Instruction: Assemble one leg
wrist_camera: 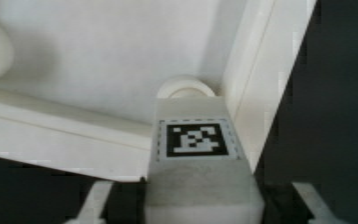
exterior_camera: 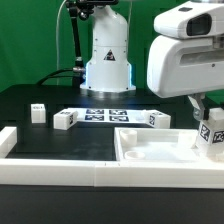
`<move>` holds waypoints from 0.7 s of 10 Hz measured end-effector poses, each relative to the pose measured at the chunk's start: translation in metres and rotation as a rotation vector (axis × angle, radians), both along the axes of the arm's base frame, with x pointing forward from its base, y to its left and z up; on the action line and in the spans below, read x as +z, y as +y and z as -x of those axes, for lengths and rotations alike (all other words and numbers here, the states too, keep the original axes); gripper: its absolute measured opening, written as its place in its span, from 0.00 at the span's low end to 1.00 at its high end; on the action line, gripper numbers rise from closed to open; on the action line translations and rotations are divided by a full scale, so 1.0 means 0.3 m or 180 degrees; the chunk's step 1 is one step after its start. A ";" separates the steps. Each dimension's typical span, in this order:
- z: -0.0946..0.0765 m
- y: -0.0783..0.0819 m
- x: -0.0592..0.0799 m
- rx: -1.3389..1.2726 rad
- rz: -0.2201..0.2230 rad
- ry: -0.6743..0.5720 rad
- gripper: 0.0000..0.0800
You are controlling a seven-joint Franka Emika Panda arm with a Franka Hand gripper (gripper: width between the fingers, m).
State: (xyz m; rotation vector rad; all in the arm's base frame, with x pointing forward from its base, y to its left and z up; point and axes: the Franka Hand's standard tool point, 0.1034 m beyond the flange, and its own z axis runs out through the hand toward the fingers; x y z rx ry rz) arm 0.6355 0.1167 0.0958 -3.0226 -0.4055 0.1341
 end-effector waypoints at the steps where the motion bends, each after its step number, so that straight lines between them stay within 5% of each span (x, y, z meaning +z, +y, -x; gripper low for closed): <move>1: 0.000 0.000 0.000 0.0004 0.0000 0.0000 0.36; 7: 0.012 0.000 -0.002 -0.1754 0.0138 -0.0043 0.36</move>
Offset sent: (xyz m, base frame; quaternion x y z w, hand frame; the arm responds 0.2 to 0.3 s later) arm -0.0201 0.0072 -0.0045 0.0021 0.0246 0.2613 0.9649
